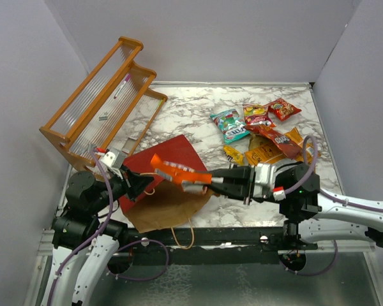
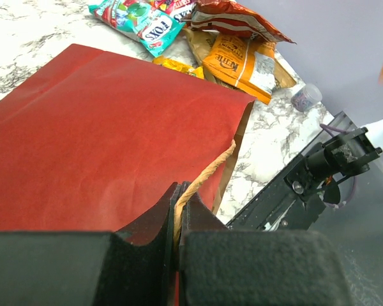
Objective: Take the snacks out of the paper bag
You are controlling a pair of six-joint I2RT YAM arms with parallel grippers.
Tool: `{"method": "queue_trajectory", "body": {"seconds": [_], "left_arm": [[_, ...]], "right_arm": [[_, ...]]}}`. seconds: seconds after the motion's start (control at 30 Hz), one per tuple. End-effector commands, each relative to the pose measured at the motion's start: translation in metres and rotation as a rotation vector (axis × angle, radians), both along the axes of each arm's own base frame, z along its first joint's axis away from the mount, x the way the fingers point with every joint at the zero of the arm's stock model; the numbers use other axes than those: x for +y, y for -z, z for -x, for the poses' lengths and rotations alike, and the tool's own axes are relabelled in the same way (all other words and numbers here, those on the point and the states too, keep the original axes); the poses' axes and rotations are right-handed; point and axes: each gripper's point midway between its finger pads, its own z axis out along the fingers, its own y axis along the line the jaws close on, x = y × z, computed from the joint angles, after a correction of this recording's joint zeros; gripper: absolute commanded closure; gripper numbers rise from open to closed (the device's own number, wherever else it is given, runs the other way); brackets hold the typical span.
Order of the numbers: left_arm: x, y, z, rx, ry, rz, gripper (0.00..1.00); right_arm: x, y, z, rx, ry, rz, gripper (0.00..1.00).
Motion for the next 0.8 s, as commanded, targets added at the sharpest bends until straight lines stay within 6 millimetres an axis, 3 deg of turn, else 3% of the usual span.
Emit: {"method": "queue_trajectory", "body": {"seconds": [0.0, 0.1, 0.2, 0.37, 0.6, 0.77], "left_arm": [[-0.006, -0.021, -0.004, -0.052, 0.022, 0.038, 1.0], [-0.011, -0.041, -0.007, -0.082, 0.031, 0.095, 1.0], [-0.023, -0.076, -0.009, -0.132, 0.089, 0.189, 1.0], [-0.038, -0.134, -0.029, -0.187, 0.153, 0.277, 1.0], [-0.05, -0.186, -0.086, -0.198, 0.102, 0.446, 1.0], [-0.055, -0.199, -0.1, -0.168, 0.108, 0.532, 1.0]], "right_arm": [[-0.045, -0.053, -0.084, 0.231, 0.463, -0.205, 0.99], [-0.072, -0.037, -0.134, 0.303, 0.813, -0.201, 0.99], [-0.086, 0.004, -0.177, 0.323, 1.07, -0.089, 0.99], [-0.092, 0.102, -0.25, 0.554, 1.081, 0.088, 0.99], [-0.114, 0.225, -0.295, 0.704, 1.225, 0.322, 0.99], [-0.141, 0.292, -0.306, 0.761, 1.285, 0.438, 0.99]]}}
